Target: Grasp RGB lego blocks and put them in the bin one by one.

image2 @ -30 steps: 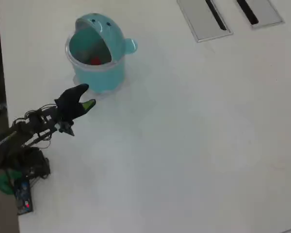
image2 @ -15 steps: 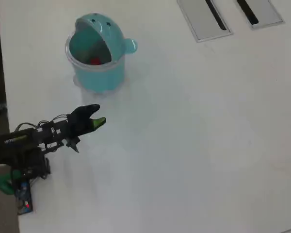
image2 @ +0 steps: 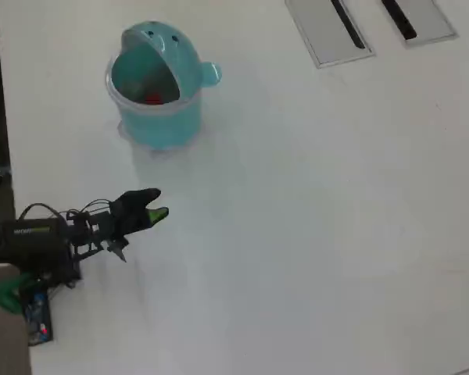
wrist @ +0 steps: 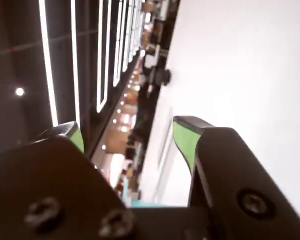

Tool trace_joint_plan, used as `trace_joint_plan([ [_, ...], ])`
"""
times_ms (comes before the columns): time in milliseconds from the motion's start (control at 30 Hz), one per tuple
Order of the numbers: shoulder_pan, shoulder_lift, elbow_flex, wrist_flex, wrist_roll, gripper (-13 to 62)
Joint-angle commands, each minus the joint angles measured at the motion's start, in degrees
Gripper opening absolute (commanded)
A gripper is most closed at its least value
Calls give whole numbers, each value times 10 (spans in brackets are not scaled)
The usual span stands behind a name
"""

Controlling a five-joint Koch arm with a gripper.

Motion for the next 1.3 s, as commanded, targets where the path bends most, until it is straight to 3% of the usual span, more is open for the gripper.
trace_joint_plan([
  [0,-1,43,-12,-75,-4,330],
  [1267,-5,41,288,-268,0,342],
])
